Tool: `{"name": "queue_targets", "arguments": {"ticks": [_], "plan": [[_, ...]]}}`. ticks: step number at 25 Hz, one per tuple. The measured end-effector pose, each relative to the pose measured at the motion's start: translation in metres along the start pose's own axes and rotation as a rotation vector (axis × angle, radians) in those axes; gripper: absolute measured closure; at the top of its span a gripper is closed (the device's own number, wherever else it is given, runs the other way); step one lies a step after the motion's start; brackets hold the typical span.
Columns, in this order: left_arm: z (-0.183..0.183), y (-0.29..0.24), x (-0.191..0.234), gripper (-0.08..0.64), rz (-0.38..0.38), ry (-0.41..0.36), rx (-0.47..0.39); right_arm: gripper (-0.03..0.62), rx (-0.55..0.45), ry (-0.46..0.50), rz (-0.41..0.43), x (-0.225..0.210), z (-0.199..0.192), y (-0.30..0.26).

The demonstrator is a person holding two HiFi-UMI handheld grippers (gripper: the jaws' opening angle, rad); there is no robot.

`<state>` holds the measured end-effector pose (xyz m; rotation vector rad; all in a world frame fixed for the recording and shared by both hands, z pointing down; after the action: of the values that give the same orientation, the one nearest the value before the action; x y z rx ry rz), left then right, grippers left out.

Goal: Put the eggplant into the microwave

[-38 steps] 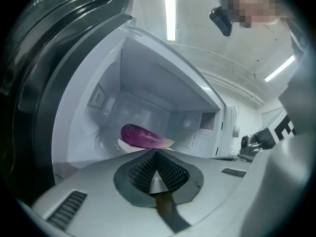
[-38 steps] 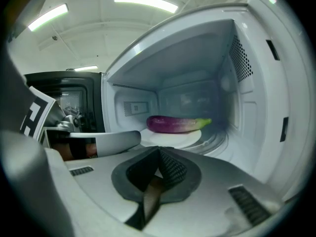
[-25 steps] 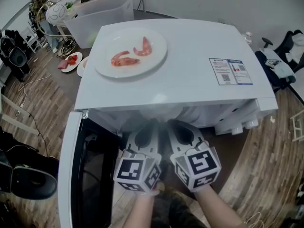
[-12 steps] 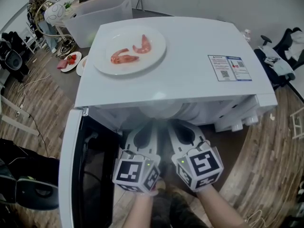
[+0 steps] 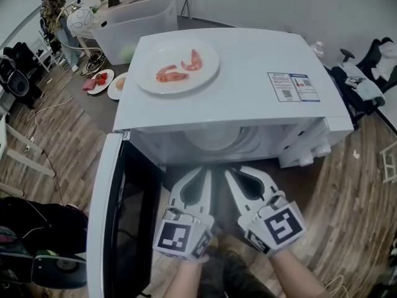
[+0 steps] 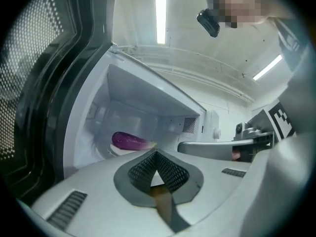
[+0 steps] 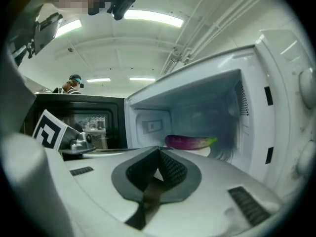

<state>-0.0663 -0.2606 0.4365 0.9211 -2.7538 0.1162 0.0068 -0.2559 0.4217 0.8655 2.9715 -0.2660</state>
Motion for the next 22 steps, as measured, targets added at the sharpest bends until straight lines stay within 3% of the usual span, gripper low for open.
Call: {"name": "queue_targets", "arguments": {"ticks": [11, 22], "plan": [[0.013, 0.031, -0.047, 0.560, -0.060, -0.034, 0.020, 0.591, 0.036, 0.071, 0.068, 0.024, 0.009, 0.050], [0.022, 0.062, -0.091, 0.560, -0.097, 0.009, 0.029, 0.589, 0.036, 0.033, 0.098, 0.039, 0.027, 0.097]]}}
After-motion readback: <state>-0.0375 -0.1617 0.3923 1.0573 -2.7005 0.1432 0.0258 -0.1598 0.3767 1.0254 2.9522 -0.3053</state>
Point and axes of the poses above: the fingertips, and each gripper's own axes: y backward along the fingers, x to its left, z out of its top, the point moved 3 cm from there along y, backward along the fingers, and after that the axes turned 7 degrees about -z, right-handed, at the moved point
